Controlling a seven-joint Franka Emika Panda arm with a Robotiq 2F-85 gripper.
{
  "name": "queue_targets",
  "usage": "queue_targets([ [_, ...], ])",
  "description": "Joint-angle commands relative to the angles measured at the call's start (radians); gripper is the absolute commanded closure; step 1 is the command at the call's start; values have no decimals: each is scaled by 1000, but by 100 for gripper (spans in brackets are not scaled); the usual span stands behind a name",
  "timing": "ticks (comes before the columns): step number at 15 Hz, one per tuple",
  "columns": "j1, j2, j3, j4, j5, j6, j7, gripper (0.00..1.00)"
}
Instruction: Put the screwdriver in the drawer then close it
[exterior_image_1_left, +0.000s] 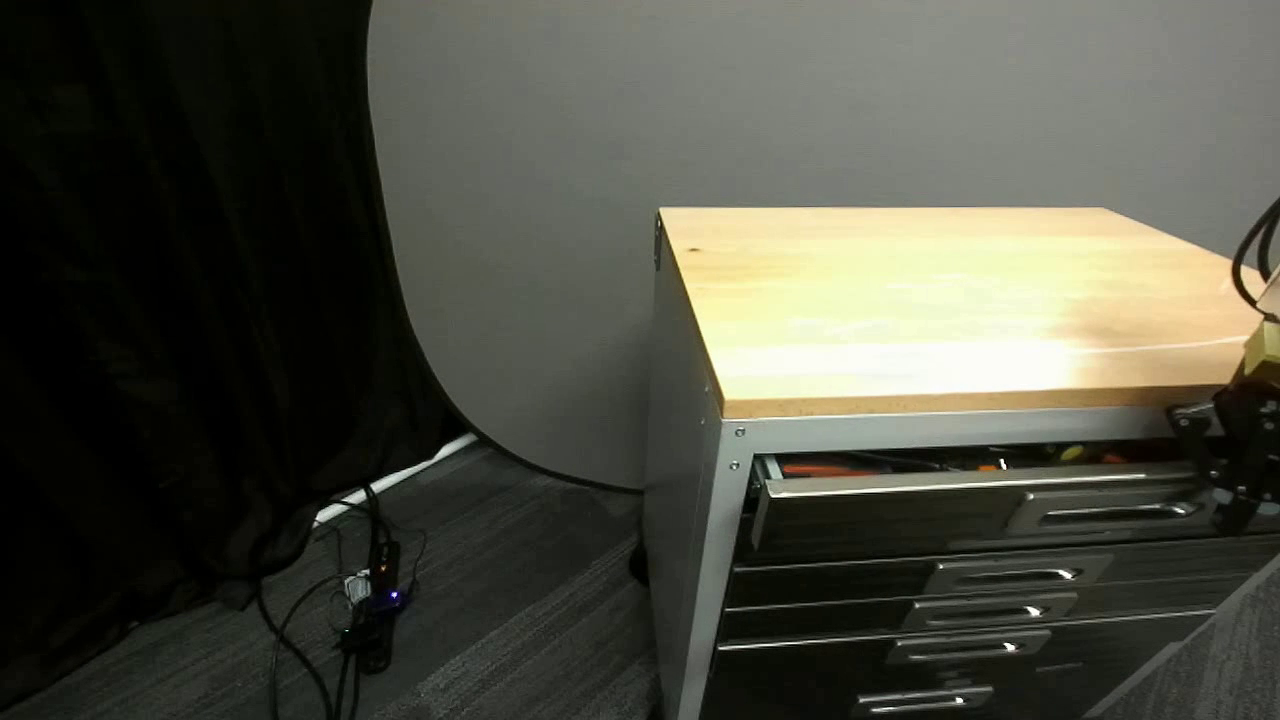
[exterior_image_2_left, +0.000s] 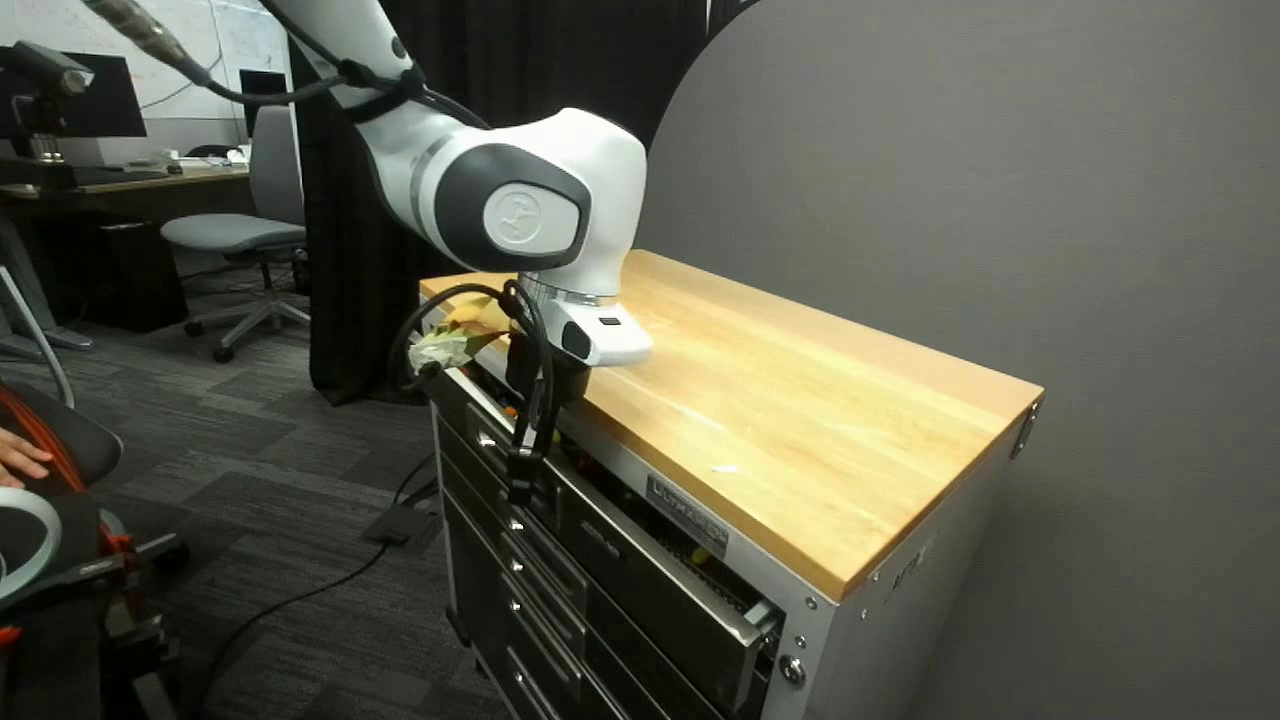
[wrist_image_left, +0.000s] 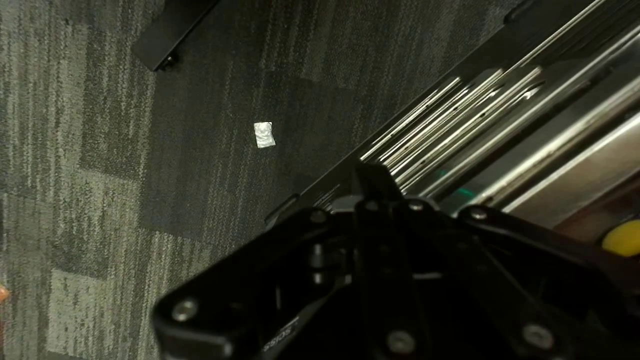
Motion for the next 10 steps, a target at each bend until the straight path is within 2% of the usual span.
queue_targets([
  [1, 15, 59, -18, 13, 46, 116, 27, 98],
  [4, 11, 22, -9, -21, 74, 151, 8, 98],
  [5, 5, 7, -2, -34, 91, 158, -9, 73],
  [7, 3, -18, 7, -53, 102, 158, -49, 68],
  [10, 15, -12, 6, -57, 82, 163, -89, 45],
])
